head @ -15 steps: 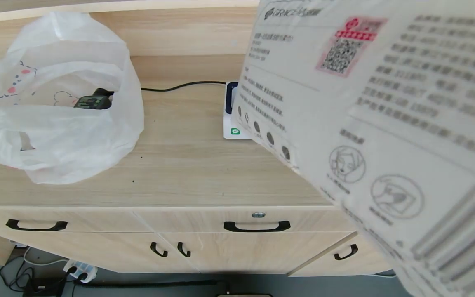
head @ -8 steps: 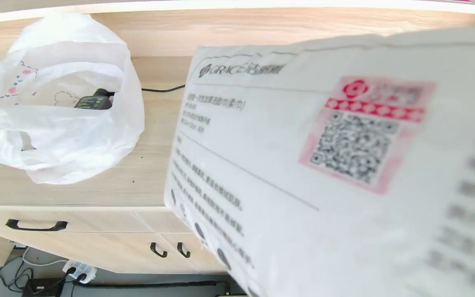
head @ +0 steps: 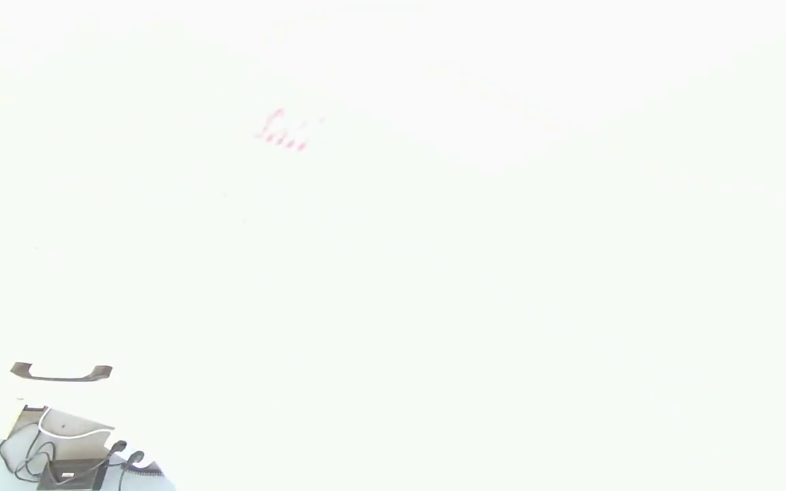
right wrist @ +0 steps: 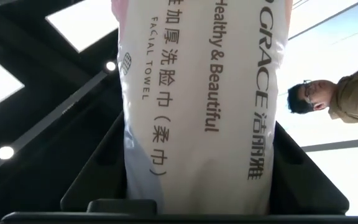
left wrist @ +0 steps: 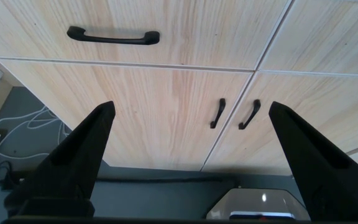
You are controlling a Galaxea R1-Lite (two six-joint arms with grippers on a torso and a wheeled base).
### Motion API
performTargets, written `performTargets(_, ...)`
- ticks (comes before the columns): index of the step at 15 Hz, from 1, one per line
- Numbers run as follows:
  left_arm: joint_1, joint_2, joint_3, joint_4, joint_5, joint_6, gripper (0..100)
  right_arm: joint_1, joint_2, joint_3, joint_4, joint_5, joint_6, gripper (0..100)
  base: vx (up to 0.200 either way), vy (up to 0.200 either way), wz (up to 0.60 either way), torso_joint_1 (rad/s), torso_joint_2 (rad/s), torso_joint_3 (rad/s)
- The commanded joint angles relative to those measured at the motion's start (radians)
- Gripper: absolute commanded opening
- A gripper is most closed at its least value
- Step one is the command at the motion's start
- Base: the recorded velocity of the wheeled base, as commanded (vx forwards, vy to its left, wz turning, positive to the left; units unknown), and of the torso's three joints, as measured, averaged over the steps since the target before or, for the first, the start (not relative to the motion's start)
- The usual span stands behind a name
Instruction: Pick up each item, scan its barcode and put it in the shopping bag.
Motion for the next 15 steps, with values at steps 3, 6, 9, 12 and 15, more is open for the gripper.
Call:
performTargets(3,-0.002,0.000,0.000,0.001,0.000,0.000,100,-0.010,0.061,0.088,-0.061,0.003,0.043,0,0.000,0.000,0.00,0.000,0.00,0.000)
performTargets(6,-0.002,0.000,0.000,0.001,0.000,0.000,100,-0.027,0.062,0.073,-0.061,0.001,0.083,0,0.000,0.000,0.00,0.000,0.00,0.000)
performTargets(9,-0.002,0.000,0.000,0.001,0.000,0.003,100,-0.053,0.057,0.056,-0.061,0.001,0.167,0,0.000,0.000,0.00,0.000,0.00,0.000)
performTargets(12,-0.002,0.000,0.000,0.001,0.000,0.003,100,-0.096,0.059,0.061,-0.061,0.001,0.245,0,0.000,0.000,0.00,0.000,0.00,0.000)
performTargets(15,-0.002,0.000,0.000,0.001,0.000,0.003,100,-0.098,0.053,0.077,-0.061,0.003,0.264,0,0.000,0.000,0.00,0.000,0.00,0.000)
